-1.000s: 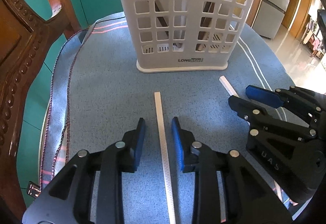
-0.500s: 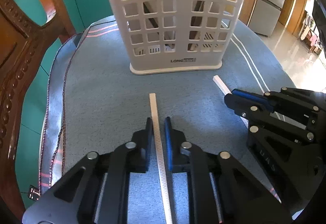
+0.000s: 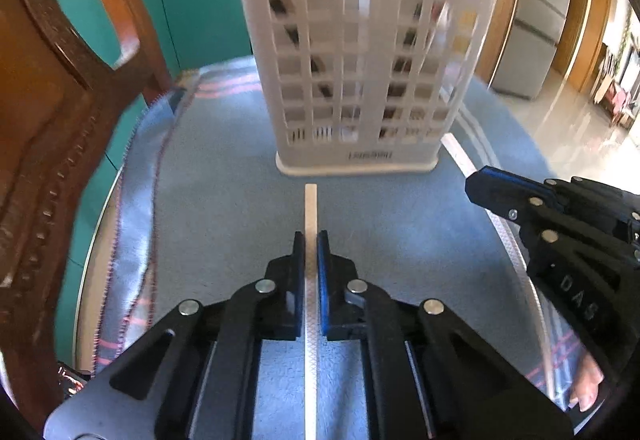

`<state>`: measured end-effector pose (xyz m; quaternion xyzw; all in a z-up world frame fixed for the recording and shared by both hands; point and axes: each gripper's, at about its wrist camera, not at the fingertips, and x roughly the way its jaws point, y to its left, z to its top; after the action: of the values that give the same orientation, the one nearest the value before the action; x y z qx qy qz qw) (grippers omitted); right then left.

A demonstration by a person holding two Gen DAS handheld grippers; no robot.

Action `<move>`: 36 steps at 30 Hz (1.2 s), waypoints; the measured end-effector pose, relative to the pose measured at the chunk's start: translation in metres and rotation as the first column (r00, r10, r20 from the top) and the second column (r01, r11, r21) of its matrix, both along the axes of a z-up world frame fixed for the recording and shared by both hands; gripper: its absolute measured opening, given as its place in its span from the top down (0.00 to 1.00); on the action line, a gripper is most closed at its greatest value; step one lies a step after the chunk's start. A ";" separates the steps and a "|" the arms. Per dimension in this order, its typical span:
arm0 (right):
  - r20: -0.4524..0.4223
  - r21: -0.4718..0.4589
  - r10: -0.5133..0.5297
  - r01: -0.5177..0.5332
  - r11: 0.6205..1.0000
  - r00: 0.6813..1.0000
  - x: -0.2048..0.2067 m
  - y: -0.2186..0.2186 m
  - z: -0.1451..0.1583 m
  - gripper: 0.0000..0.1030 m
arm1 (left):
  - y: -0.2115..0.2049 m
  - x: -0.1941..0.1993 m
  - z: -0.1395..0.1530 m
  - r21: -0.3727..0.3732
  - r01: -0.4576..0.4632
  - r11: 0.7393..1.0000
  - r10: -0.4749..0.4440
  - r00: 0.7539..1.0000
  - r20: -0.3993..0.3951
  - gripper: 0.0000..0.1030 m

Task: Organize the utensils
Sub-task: 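Lift both light sticks over the white holder and lower them in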

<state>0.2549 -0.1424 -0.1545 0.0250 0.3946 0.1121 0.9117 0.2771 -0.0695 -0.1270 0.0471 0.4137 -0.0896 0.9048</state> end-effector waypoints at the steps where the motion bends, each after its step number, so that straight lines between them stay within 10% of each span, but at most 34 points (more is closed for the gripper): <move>1: 0.028 0.015 0.009 -0.009 1.000 1.000 -0.005 -0.002 0.007 0.94 | 0.000 -0.004 0.005 -0.001 0.008 1.000 -0.008 1.000 0.014 0.93; 13: 0.268 0.169 -0.051 0.006 0.986 0.962 -0.071 -0.047 0.107 0.94 | 0.010 -0.086 0.122 -0.086 0.037 0.996 -0.011 0.960 0.280 0.93; 24: 0.486 0.282 -0.183 0.045 0.958 0.855 -0.061 -0.078 0.242 0.94 | 0.038 -0.055 0.279 -0.272 0.054 0.961 0.109 0.827 0.551 0.94; 29: 0.532 0.322 -0.277 0.112 0.940 0.800 -0.041 -0.078 0.255 0.94 | 0.039 -0.011 0.284 -0.321 0.003 0.947 0.200 0.776 0.598 0.94; 36: 0.483 0.381 -0.330 0.145 0.913 0.811 0.006 -0.082 0.214 0.94 | 0.028 0.051 0.216 -0.285 -0.066 0.956 0.204 0.850 0.485 0.93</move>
<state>0.2608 -0.2245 0.0593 0.1927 0.0928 0.0617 0.9749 0.3276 -0.0412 0.0894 -0.0784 0.1470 -0.0627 0.9840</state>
